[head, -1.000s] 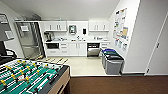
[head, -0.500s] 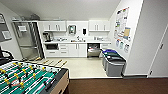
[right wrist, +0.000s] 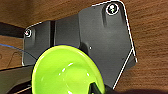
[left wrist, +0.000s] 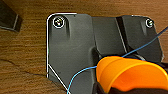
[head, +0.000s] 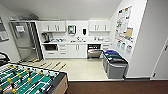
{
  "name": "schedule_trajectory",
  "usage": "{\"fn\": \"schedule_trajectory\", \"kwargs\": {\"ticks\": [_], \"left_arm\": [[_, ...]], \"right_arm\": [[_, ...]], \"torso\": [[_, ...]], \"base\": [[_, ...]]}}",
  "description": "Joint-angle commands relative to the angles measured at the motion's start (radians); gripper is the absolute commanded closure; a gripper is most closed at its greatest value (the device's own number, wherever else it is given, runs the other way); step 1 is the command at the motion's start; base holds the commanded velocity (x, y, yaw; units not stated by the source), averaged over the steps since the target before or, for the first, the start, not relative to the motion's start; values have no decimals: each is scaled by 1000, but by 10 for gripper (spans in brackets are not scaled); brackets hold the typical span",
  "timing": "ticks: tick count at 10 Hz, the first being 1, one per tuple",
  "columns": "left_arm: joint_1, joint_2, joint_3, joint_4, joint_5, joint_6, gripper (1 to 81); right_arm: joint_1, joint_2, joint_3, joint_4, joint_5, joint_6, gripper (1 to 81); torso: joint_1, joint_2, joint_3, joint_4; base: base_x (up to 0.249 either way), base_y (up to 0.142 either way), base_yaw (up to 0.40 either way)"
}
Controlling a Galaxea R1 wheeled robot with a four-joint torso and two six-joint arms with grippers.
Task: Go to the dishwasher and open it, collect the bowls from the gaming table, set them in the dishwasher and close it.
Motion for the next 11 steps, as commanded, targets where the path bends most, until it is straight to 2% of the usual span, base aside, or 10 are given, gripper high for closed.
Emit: {"fn": "schedule_trajectory", "kwargs": {"ticks": [1,11], "left_arm": [[-48,-4,-1,-4,50,8,811],[-48,-2,-6,-2,50,8,811]], "right_arm": [[45,-7,1,-12,-46,-5,811],[46,-5,-2,-14,-48,-8,811]], "torso": [[0,0,0,0],[0,0,0,0]], "base": [[216,0,0],[229,0,0]]}}
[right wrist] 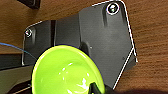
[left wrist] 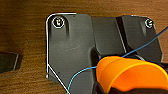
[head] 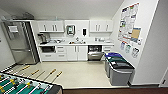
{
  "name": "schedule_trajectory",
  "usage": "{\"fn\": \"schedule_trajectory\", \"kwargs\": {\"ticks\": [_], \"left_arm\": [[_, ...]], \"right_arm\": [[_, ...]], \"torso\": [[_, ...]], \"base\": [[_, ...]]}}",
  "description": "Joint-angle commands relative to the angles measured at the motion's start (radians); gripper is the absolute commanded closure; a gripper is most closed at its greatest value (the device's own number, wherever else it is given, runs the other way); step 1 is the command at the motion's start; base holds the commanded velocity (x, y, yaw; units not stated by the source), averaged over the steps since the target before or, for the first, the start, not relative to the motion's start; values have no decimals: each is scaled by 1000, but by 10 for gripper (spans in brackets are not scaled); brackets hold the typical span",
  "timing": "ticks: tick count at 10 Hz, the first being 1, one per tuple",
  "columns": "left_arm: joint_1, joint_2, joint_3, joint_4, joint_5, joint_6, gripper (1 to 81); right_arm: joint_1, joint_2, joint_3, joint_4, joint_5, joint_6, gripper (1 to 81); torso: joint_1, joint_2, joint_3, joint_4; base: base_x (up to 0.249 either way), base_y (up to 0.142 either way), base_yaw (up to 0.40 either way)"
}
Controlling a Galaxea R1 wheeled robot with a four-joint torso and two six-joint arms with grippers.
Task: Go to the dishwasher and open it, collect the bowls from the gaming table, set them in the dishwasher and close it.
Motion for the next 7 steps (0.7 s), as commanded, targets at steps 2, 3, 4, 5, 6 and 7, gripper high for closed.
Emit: {"fn": "schedule_trajectory", "kwargs": {"ticks": [2,3,4,5,6,7], "left_arm": [[-48,-3,-2,-2,50,7,811],[-48,-3,-2,-2,50,8,811],[-48,-3,-2,-1,50,8,811],[-48,-1,-2,1,50,8,811],[-48,-1,-3,1,50,8,811],[-48,-1,-3,1,50,8,811]], "right_arm": [[47,-11,1,-15,-47,-7,811],[47,-11,1,-15,-47,-7,811],[47,-9,1,-15,-47,-7,811],[45,-9,1,-15,-47,-7,811],[45,-9,1,-15,-47,-7,811],[45,-9,1,-15,-47,-7,811]], "torso": [[0,0,0,0],[0,0,0,0],[0,0,0,0],[0,0,0,0],[0,0,0,0],[0,0,0,0]], "base": [[237,0,0],[237,0,0],[237,0,0],[237,0,0],[237,0,0],[237,0,0]]}}
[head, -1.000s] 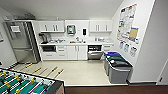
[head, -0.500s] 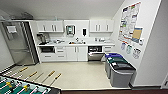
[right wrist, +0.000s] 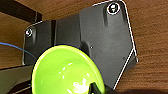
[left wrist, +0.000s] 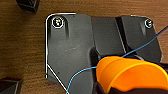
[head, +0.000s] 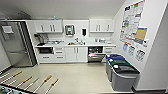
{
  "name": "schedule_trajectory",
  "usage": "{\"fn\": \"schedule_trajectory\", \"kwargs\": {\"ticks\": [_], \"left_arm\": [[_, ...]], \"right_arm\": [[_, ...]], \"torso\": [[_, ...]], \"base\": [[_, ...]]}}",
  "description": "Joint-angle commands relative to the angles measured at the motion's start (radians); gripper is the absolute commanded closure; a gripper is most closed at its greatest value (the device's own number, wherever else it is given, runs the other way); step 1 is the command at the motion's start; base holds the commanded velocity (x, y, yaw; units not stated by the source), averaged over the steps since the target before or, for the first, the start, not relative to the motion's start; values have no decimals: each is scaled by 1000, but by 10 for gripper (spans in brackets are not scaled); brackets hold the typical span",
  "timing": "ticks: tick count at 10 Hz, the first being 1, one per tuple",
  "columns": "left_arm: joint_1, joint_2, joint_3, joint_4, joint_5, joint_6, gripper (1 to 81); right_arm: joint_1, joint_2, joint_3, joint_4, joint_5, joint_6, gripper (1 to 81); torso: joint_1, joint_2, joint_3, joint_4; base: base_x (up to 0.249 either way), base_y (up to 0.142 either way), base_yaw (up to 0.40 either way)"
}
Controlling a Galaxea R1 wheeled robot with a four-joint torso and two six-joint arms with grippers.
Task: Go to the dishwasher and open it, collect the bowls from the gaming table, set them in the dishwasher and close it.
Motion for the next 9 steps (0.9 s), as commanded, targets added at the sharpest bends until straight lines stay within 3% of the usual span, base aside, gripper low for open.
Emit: {"fn": "schedule_trajectory", "kwargs": {"ticks": [1,6,9], "left_arm": [[-48,-4,-3,2,51,7,811],[-48,-4,-1,5,51,8,811],[-48,-2,-1,5,51,8,811]], "right_arm": [[44,-10,1,-14,-47,-6,811],[43,-11,1,-14,-47,-7,811],[41,-11,2,-14,-47,-7,811]], "torso": [[0,0,0,0],[0,0,0,0],[0,0,0,0]], "base": [[237,0,0],[237,0,0],[236,-68,0]]}}
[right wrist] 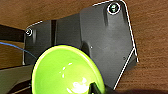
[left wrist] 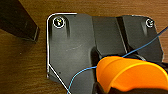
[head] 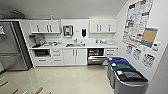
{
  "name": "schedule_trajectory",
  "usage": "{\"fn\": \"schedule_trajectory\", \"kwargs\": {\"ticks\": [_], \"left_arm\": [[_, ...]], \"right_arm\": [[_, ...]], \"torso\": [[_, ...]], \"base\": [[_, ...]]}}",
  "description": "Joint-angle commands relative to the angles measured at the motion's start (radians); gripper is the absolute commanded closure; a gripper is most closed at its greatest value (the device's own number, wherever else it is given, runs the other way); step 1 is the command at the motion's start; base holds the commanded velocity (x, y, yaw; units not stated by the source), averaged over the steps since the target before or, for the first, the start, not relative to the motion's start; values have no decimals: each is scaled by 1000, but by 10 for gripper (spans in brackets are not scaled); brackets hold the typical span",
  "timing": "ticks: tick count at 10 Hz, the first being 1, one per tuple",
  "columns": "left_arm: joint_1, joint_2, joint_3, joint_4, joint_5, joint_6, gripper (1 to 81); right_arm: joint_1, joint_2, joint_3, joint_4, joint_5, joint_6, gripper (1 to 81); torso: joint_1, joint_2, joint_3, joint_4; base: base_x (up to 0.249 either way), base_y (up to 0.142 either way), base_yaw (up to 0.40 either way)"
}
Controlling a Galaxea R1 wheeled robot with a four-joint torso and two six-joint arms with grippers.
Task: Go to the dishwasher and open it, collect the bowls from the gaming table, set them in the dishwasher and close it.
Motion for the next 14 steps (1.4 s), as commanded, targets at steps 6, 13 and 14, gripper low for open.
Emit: {"fn": "schedule_trajectory", "kwargs": {"ticks": [6,13,14], "left_arm": [[-48,-4,-2,3,50,8,811],[-48,-4,-3,3,50,8,811],[-48,-2,-3,3,50,8,811]], "right_arm": [[41,-14,2,-14,-49,-5,811],[44,-14,2,-15,-49,-5,811],[44,-14,1,-15,-49,-5,811]], "torso": [[0,0,0,0],[0,0,0,0],[0,0,0,0]], "base": [[215,-36,0],[200,0,0],[200,0,0]]}}
